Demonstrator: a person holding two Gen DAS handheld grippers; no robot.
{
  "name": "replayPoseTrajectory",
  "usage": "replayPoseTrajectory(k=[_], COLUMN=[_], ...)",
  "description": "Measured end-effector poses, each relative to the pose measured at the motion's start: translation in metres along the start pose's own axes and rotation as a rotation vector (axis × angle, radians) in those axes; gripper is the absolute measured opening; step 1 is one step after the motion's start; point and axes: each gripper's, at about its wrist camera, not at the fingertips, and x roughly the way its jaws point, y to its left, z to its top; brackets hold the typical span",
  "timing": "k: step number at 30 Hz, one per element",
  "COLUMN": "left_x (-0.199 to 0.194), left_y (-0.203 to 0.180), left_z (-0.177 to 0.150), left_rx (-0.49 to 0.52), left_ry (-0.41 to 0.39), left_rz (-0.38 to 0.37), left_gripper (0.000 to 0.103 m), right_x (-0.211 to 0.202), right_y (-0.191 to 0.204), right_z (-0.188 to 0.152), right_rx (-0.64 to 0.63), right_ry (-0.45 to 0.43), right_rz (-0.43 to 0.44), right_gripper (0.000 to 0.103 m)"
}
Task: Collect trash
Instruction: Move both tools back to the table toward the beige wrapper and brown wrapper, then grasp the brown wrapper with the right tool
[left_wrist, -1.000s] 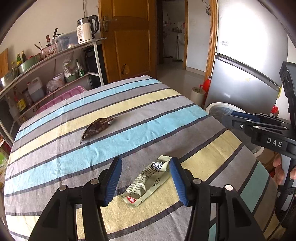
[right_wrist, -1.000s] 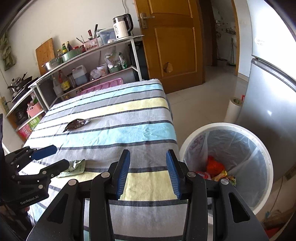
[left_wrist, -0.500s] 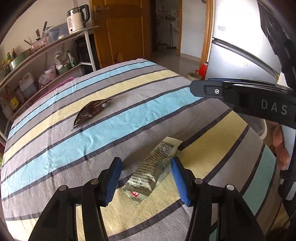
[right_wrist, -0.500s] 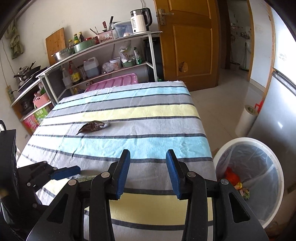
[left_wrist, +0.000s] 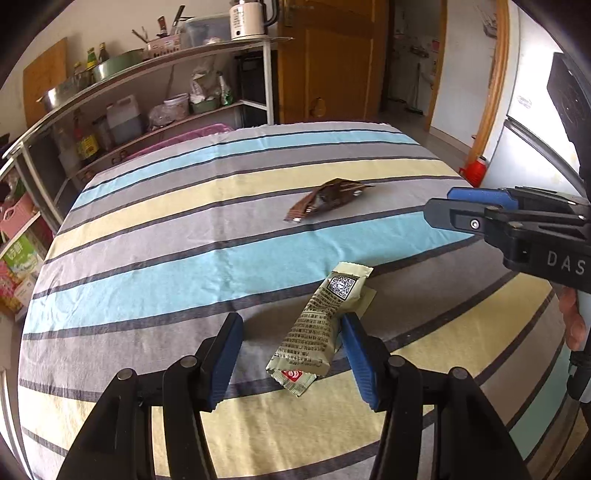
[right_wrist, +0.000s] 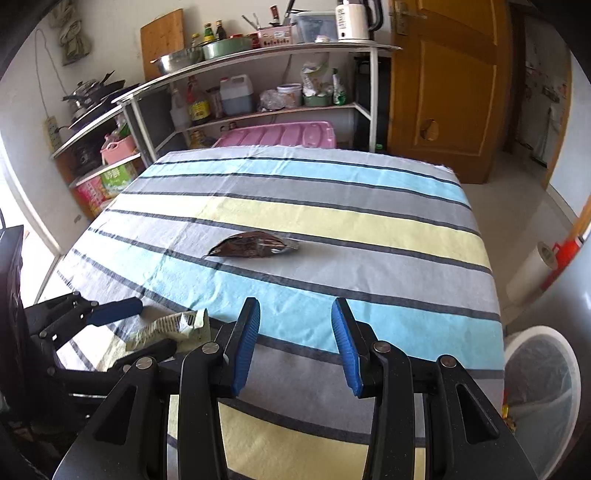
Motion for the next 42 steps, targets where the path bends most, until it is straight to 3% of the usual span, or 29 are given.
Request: replayPoseTrajectory(k=[7,18,20,24,28,31,33,36,42], left_x=[0.000,-0.001,-0.001,-0.002,-0.001,-0.003,-0.003,-0.003,-0.003], left_y=[0.032,0.037,0.036,0.037,0.038,0.039,0.040,0.040,0.044], left_z=[0.001,0.001,0.000,0.000,0.000,-0.001,-0.001,-0.002,-0.002], left_rx=[-0.127,-0.153,-0.154,-0.161,-0.161,-0.166,-0.165,-0.167,-0.172], left_ry=[-0.006,-0.013,-0.012,-0.012,-0.010,-0.011,-0.011,-0.014,-0.016], left_rz=[0.037,0.020,0.021,0.022,0.026,0.023,0.023,0.022,0.017], left_gripper=[0.056,0.056,0.056,0.056,0.056,0.056,0.056,0.056,0.056], right_x=[0.018,0.068,0.068,0.064,0.085,0.096,0.094,0.090,0.063], right_y=[0.014,0.020,0.021,0.029,0.039,0.033,0.028,0.019,0.001], right_z=[0.016,0.039,0.043,0.056,0.060,0.058,0.055,0.046,0.021], right_rx=[-0.040,-0.070,-0.078,-0.125,-0.202,-0.187,-0.177,-0.154,-0.081], right_ry=[-0.028,-0.025,-0.046,-0.095,-0.033,0.023,0.044,0.082,0.096], right_rz=[0.066,0.106,0.146,0.146,0.137,0.148,0.200,0.191,0.254], right_gripper=[0.042,0.042,0.042,0.042,0.042,0.042,0.042,0.042,0.042])
